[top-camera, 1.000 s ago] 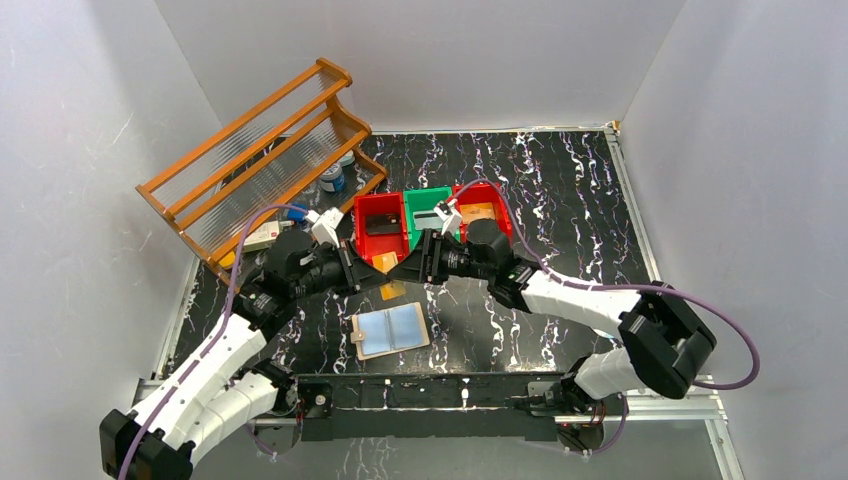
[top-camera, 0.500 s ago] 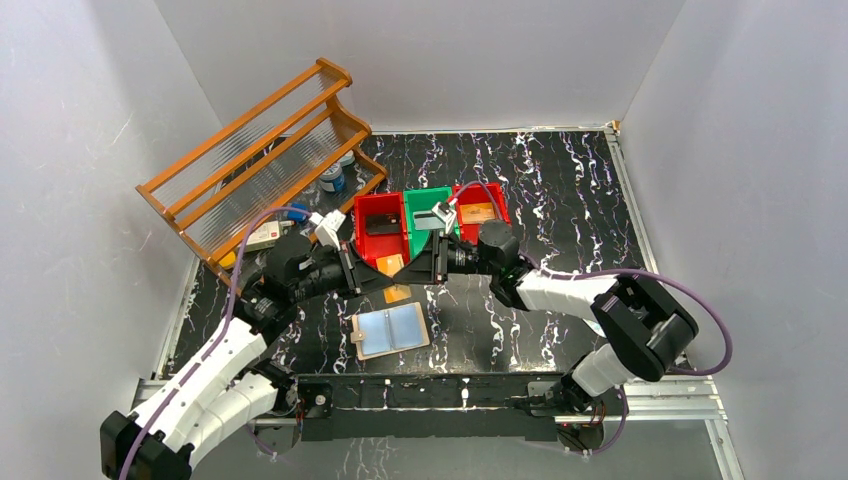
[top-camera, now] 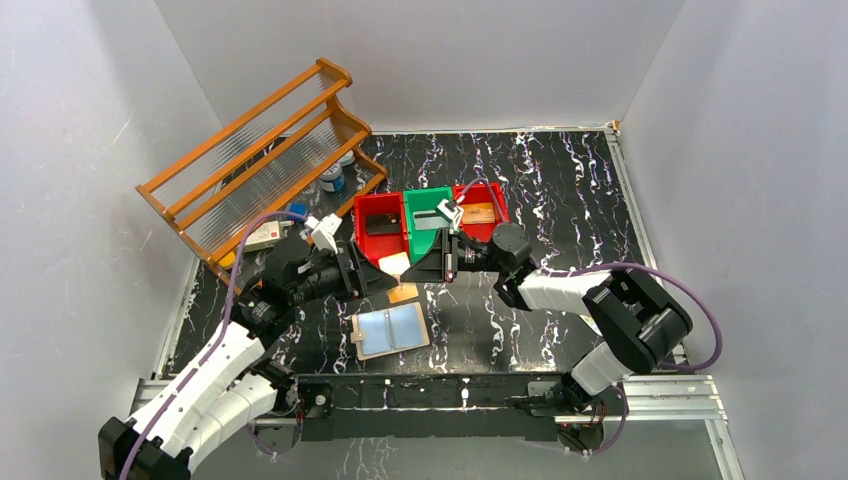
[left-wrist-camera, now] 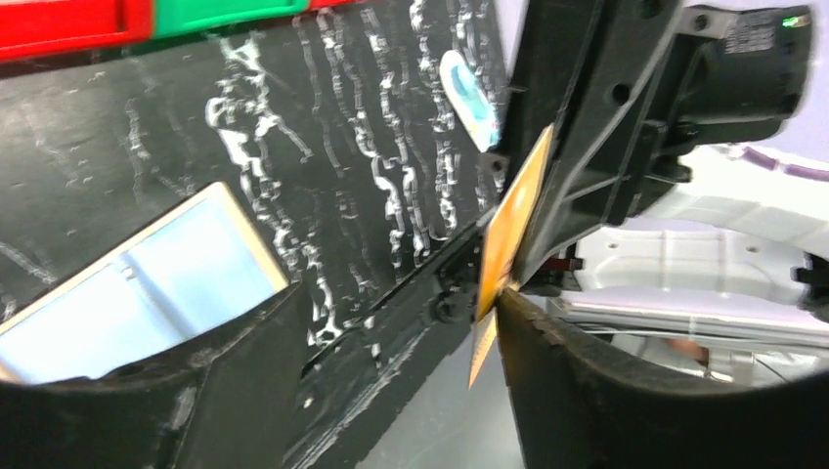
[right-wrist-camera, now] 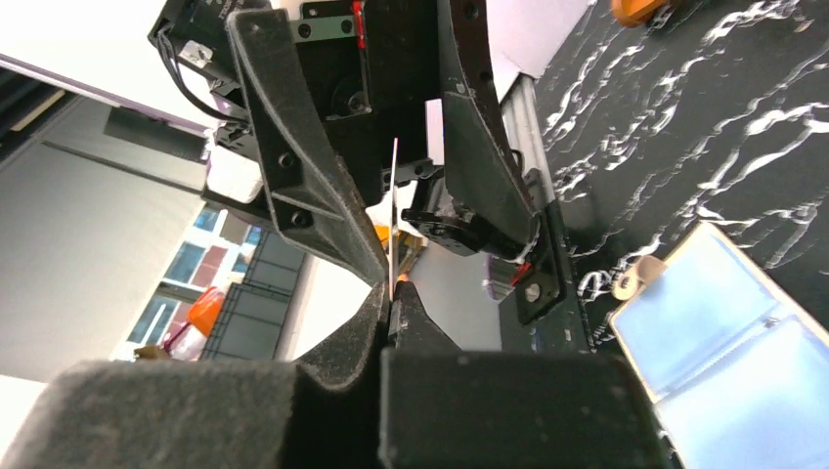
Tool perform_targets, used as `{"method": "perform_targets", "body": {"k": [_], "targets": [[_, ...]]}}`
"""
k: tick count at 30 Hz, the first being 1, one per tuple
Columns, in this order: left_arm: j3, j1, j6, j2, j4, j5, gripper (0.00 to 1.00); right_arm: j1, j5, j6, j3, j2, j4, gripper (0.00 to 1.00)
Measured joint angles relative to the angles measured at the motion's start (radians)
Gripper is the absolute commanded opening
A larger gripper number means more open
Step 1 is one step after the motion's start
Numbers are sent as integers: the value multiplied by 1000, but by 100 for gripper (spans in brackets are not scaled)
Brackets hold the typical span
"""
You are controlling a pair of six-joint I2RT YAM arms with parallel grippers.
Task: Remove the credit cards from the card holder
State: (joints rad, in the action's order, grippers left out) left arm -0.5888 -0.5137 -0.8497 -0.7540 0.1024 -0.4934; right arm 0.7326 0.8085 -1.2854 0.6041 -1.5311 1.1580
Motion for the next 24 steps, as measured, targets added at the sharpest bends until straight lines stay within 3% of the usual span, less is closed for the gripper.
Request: {"method": "perform_targets", "body": {"k": [4,7,10,15,20,24], "targets": [[-2,0,21,13,93,78,89,-45,2,85,3,53,-149,0],[-14,0,35,29,168,141,94,-85,-71,244,55,137,-438,0],[-34,0,48,46,241,209,98,-117,-257,452,170,210,-777,0],[-47,0,65,63,344,307,98,-139,-624,726,329,242,-1147,0],[-63,0,88,65,414,366,98,-143,-909,966,424,158,-1357,0],[-95,0,118,65,439,397,98,-143,-1016,1180,453,67,-1424,0]]}}
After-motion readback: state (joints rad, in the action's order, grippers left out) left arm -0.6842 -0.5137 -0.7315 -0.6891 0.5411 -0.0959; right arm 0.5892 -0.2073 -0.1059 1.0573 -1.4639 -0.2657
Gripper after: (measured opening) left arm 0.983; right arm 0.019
